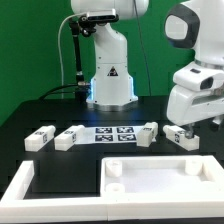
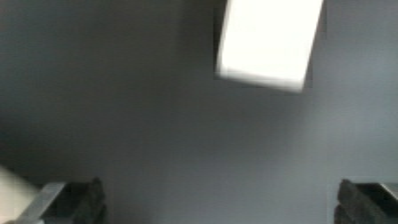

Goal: Assemble desk

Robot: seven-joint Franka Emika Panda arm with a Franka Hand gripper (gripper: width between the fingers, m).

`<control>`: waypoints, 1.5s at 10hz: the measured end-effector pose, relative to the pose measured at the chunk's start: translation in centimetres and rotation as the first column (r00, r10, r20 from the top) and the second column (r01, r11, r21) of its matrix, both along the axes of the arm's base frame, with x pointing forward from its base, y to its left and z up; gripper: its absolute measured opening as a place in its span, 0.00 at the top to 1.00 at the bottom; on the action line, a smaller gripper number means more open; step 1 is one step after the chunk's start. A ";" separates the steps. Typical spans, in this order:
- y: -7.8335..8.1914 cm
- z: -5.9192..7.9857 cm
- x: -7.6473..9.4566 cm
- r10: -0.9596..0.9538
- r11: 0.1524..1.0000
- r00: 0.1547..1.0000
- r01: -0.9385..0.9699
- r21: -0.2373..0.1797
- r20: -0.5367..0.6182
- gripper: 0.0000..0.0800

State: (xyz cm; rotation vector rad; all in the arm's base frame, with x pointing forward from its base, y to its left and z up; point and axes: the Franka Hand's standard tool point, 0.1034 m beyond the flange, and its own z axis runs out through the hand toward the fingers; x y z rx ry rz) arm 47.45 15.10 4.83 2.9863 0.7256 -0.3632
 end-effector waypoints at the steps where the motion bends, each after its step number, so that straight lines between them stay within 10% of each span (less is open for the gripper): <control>1: 0.7 -0.4 -0.4 -0.004 0.999 0.998 0.002 -0.032 -0.066 0.19; 8: -0.7 -2.1 -3.3 -0.051 0.976 0.882 -0.056 -0.213 -0.469 0.19; 15: -1.0 -3.4 -3.7 -0.051 0.973 0.869 -0.068 -0.221 -0.492 0.19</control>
Offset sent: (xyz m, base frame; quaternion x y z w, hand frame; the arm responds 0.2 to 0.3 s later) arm 0.0000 0.0000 0.0000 0.0000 -0.1938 0.0000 0.9810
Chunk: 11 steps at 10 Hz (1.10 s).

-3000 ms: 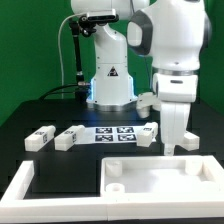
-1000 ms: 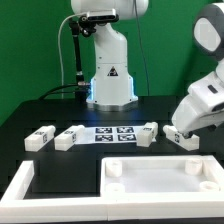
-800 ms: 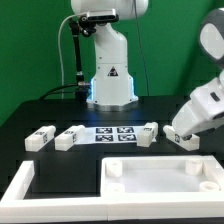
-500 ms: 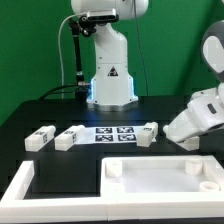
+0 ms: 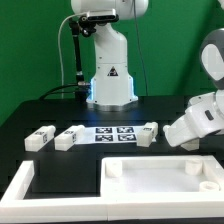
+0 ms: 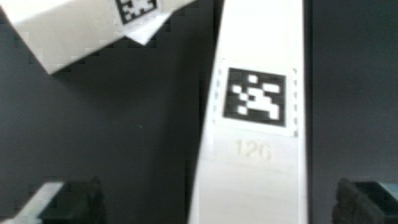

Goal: Assemble desk

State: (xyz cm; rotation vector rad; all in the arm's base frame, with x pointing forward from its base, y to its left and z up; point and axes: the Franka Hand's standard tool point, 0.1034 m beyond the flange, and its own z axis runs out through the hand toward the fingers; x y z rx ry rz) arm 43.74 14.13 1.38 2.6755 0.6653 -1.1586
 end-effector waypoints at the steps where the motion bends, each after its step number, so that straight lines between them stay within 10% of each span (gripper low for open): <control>1: 0.1 0.0 0.0 0.001 1.000 1.000 -0.001 0.002 0.002 0.33; 4: 0.1 0.0 0.0 0.001 1.000 1.000 -0.001 0.002 0.002 0.64; 9: 0.1 0.0 0.0 0.001 1.000 1.000 -0.001 0.002 0.002 0.64; 11: 0.1 2.2 1.7 0.000 1.000 1.000 0.000 0.012 0.015 0.64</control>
Offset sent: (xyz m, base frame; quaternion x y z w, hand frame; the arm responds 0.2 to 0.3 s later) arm 0.0000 0.0000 0.0000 0.0000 0.0000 0.0000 1.0000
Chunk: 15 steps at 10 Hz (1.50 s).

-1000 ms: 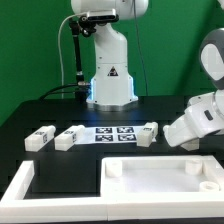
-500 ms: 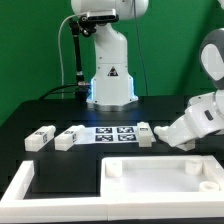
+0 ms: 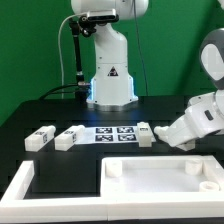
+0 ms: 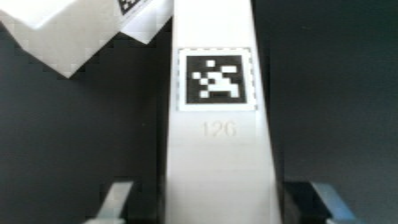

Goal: Assemble desk

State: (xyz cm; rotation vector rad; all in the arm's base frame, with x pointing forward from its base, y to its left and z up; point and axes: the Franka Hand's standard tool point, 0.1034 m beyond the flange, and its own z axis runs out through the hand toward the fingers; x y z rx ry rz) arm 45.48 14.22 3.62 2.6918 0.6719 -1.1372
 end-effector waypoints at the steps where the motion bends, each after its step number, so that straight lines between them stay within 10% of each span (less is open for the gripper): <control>1: -0.5 2.5 1.3 -0.007 1.000 1.000 0.006 0.030 0.020 0.64; 4: -2.4 9.2 2.8 -0.031 0.998 0.995 0.024 0.065 0.099 0.64; 8: -2.2 7.3 5.7 -0.065 0.984 0.927 -0.001 0.177 0.368 0.64; 11: -4.9 12.9 11.7 -0.061 0.963 0.875 -0.075 0.259 0.480 0.64; 15: -5.2 12.7 12.9 -0.148 0.939 0.720 -0.112 0.324 0.678 0.64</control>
Offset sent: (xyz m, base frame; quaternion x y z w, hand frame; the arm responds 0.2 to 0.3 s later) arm -0.0211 -0.0190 0.1000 0.0131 0.0174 0.0186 0.9996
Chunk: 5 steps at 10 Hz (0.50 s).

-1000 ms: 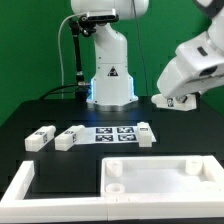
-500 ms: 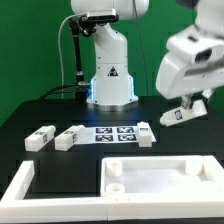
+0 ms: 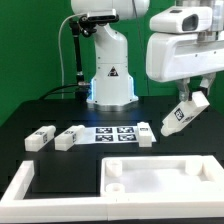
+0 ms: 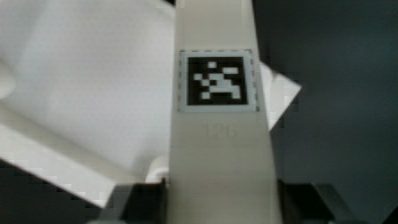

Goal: Assemble desk

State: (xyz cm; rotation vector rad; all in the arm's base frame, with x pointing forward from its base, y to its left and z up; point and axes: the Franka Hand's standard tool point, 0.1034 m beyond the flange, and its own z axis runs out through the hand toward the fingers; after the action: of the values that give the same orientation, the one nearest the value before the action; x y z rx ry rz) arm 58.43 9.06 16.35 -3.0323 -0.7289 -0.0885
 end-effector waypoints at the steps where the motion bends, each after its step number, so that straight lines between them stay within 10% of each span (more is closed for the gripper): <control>1: 0.0 1.5 0.7 -0.045 0.998 0.999 0.045 0.052 0.004 0.64; 3: -2.0 6.1 5.9 -0.083 0.989 0.989 0.067 0.133 0.119 0.64; 5: -3.0 5.9 6.4 -0.109 0.987 0.971 0.079 0.141 0.214 0.64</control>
Offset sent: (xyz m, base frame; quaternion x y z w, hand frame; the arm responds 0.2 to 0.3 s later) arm 0.0518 -0.0248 0.0378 0.0313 0.1885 0.0223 0.9813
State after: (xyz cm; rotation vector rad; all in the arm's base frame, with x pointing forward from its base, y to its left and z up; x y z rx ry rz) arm 64.78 6.08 22.29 -2.9583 -0.5631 -0.4637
